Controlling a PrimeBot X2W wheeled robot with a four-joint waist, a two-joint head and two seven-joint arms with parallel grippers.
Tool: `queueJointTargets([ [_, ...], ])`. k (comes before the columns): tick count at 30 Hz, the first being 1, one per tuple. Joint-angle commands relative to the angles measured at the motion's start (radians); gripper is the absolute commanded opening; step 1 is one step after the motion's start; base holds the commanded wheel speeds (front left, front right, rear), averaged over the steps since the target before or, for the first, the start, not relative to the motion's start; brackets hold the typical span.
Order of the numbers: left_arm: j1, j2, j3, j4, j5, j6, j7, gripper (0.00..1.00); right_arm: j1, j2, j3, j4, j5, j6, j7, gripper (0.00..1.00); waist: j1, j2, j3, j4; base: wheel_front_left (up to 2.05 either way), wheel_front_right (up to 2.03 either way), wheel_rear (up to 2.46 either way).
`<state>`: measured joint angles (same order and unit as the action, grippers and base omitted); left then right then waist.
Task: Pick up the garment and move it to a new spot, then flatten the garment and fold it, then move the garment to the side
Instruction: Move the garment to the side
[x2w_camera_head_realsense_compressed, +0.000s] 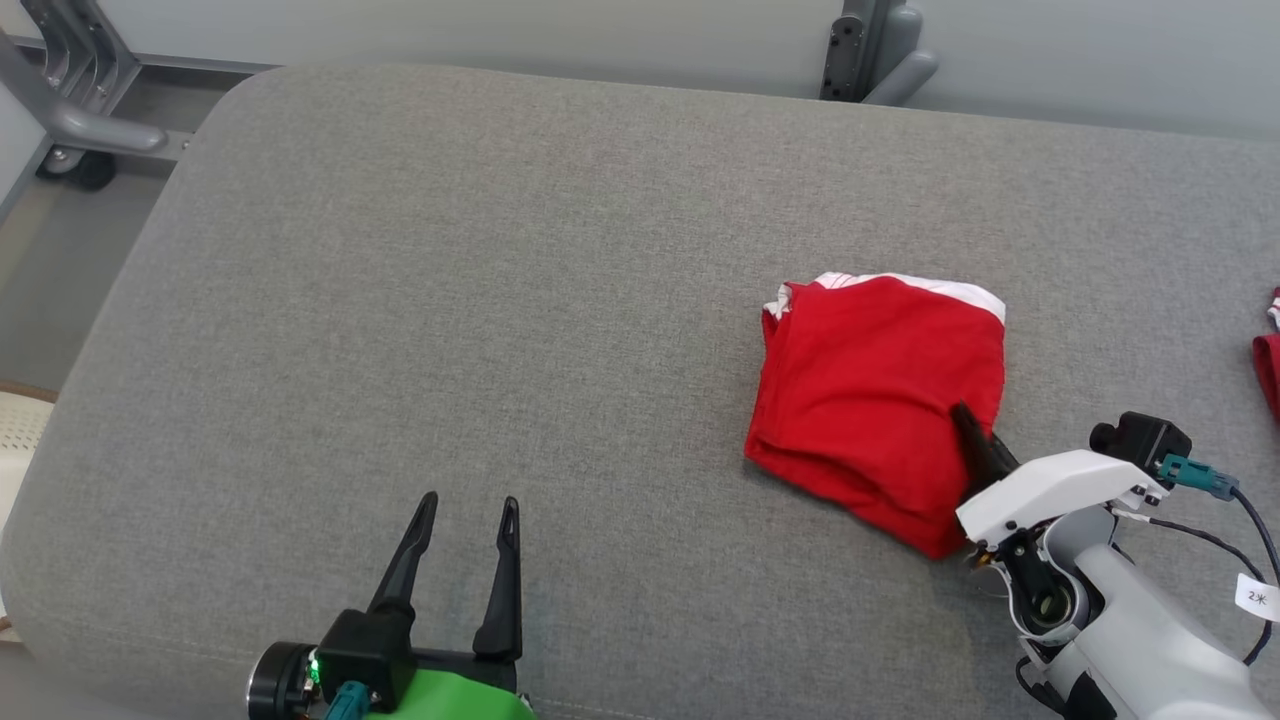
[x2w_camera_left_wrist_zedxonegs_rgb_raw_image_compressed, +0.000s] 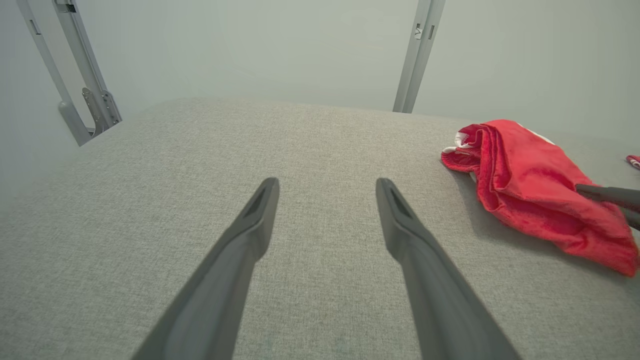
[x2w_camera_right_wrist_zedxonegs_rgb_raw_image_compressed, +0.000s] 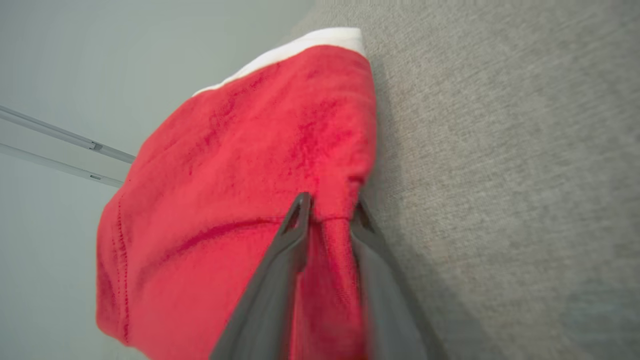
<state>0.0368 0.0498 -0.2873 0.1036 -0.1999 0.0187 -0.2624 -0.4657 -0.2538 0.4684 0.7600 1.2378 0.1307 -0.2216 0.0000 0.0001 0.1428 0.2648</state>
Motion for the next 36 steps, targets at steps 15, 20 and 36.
queueJointTargets([
  [15, -0.033, 0.002, 0.024, -0.006, 0.044, -0.025, -0.002, 1.0, -0.032, -0.119, 0.177, -0.094, -0.014, 0.0, -0.035, 0.0, 0.0, -0.0001, 0.03, -0.196, 0.0, 0.0, 0.0],
  [20, -0.05, 0.002, 0.034, -0.012, 0.056, -0.036, -0.002, 1.0, -0.071, -0.183, 0.244, -0.109, -0.056, 0.0, -0.028, 0.0, 0.0, -0.0001, 0.057, -0.261, 0.0, 0.0, 0.0],
  [36, -0.162, 0.003, 0.068, -0.026, 0.076, -0.094, -0.002, 1.0, -0.352, -0.419, 0.391, -0.134, -0.187, 0.0, -0.036, 0.0, 0.0, -0.0001, 0.242, -0.44, 0.0, 0.0, 0.0],
])
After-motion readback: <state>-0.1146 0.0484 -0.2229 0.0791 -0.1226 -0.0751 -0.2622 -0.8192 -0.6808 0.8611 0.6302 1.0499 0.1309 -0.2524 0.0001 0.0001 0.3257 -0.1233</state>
